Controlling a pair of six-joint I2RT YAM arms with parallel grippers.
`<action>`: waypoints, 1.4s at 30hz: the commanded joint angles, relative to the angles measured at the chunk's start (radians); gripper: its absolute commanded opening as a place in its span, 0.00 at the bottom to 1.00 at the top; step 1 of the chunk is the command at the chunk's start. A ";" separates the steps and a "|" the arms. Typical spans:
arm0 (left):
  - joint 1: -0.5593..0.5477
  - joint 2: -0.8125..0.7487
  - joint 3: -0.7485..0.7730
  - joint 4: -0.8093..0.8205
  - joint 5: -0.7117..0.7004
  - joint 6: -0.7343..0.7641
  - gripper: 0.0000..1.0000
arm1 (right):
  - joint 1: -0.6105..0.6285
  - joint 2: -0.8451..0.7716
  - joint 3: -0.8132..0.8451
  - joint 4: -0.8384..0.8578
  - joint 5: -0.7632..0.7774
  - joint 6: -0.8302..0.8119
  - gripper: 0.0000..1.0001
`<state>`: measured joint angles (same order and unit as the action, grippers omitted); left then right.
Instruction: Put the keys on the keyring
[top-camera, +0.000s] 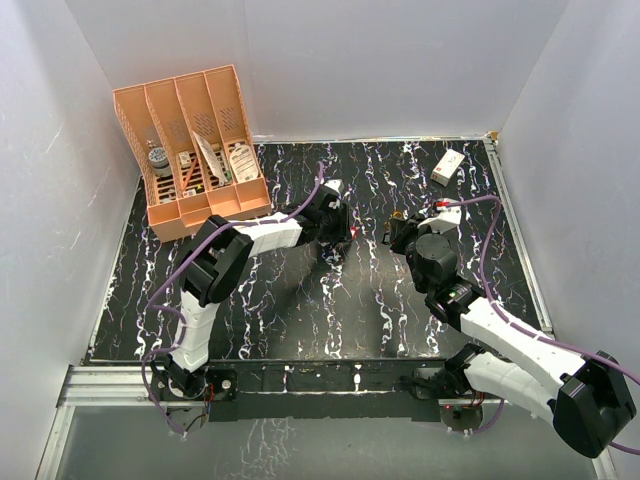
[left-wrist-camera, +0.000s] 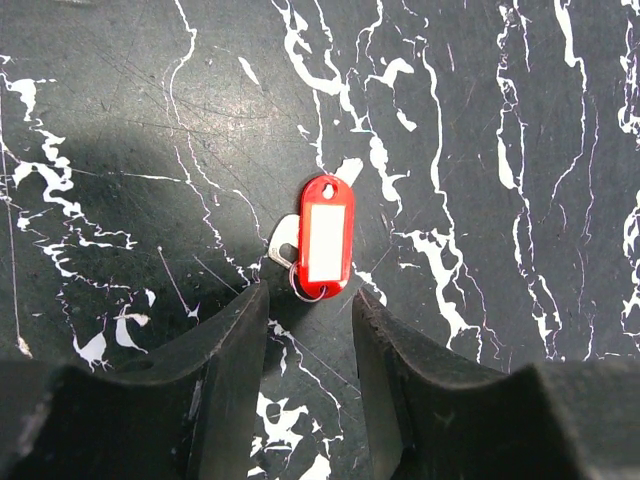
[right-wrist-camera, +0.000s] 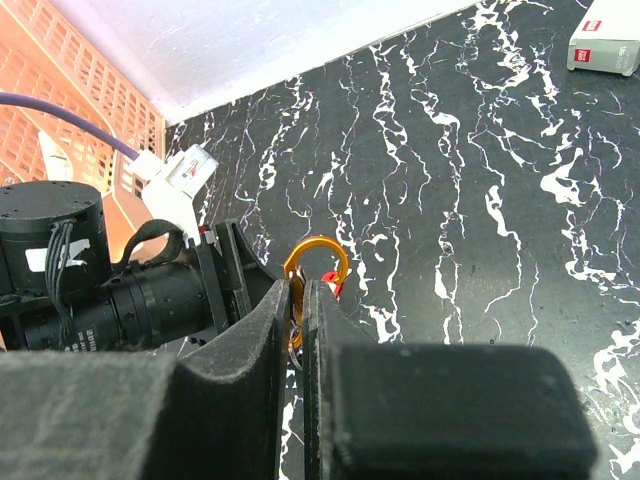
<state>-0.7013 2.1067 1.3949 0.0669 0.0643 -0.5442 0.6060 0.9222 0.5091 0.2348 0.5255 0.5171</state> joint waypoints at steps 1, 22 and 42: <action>0.007 0.023 0.013 -0.008 0.008 -0.014 0.37 | -0.006 -0.024 0.018 0.015 0.022 -0.015 0.00; 0.014 0.055 0.021 0.009 0.017 -0.033 0.18 | -0.012 -0.024 0.012 0.017 0.022 -0.017 0.00; 0.021 -0.055 -0.051 0.056 -0.001 -0.039 0.00 | -0.014 0.003 0.012 0.030 0.002 -0.021 0.00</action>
<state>-0.6834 2.1345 1.3743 0.1574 0.0727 -0.5873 0.5945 0.9226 0.5091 0.2344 0.5247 0.5087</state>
